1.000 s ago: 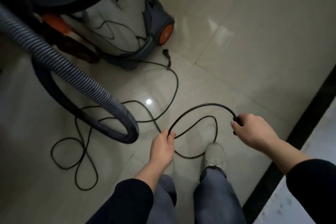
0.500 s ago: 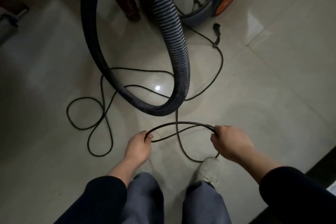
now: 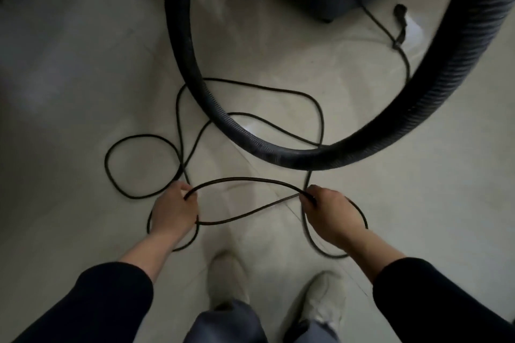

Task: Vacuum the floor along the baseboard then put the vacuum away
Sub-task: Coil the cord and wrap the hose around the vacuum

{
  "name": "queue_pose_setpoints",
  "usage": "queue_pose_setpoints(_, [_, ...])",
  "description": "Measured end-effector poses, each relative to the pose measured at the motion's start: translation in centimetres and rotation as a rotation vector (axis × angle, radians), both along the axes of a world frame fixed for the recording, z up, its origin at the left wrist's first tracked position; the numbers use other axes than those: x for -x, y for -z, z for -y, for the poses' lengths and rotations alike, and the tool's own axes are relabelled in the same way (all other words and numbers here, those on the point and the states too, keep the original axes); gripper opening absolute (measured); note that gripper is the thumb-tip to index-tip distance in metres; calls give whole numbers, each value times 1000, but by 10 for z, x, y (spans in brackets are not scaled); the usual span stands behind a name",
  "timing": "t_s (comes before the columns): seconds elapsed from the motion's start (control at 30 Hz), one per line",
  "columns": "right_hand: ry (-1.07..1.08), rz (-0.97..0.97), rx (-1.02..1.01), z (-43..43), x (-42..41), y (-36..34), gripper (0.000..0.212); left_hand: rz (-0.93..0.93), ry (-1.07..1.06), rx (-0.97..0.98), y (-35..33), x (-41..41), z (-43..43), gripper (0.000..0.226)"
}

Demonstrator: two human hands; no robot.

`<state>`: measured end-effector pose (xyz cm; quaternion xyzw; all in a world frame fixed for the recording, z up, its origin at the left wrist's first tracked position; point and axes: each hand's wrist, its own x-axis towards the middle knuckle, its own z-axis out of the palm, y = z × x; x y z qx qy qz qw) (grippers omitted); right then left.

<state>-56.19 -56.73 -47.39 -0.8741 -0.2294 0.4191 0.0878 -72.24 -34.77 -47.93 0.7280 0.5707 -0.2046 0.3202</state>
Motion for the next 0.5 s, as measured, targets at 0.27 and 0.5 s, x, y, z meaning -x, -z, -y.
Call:
queue_pose_setpoints(0.27, [199,97,15,-25,-26,105,26,-99,23,-168,96,-16,-44,46])
queue_pose_setpoints(0.5, [393,155,-152,-24,-52,139,28,-96,-259,-255,147,-33,-49,67])
